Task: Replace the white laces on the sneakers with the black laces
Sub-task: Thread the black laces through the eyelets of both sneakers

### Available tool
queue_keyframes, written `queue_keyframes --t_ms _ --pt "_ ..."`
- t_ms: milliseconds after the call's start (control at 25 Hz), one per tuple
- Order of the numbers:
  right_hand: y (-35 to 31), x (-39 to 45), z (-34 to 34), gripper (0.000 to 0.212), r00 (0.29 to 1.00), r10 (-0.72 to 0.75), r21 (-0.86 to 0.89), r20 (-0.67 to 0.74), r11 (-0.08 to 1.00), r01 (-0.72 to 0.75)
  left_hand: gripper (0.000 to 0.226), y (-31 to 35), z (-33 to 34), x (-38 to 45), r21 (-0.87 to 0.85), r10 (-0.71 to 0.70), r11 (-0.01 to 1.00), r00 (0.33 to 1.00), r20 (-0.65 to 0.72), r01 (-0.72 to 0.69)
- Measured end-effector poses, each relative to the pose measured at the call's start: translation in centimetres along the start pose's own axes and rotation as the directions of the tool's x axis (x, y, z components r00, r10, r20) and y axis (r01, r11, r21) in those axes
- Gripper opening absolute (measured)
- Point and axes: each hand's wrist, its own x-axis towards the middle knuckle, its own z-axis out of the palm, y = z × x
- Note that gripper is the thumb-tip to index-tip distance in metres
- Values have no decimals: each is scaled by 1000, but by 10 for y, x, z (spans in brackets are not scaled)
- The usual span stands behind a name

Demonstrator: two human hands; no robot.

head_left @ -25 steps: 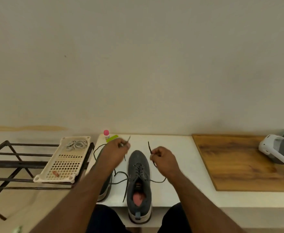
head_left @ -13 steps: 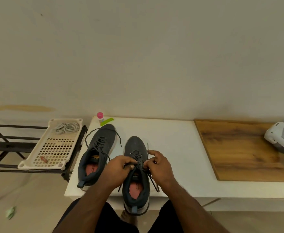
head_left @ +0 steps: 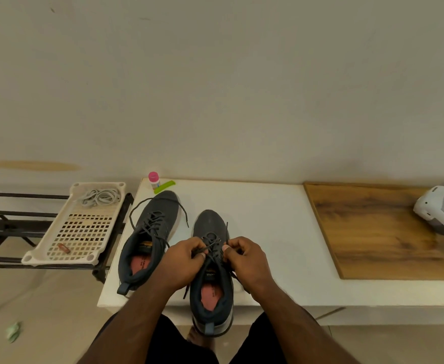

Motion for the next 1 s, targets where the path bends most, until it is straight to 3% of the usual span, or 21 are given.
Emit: queue_keyframes --t_ms 240,480,720,920,1000 --pt "-3 6 -4 9 996 -58 -127 68 990 66 9 0 2 -5 -94 -45 995 997 -60 39" --pt "-13 17 -1 24 965 -112 -304 239 935 184 15 1 4 4 -32 -28 999 999 -46 27" --pt "-13 22 11 13 970 -136 -431 200 877 212 15 -3 9 6 -39 -13 999 998 -65 11" --pt "-10 24 8 13 974 -139 -385 177 901 199 14 -5 11 6 -69 -9 998 997 -71 4" --pt "-14 21 1 13 988 -118 -325 103 934 146 13 3 5 2 -139 -51 990 992 -117 35"
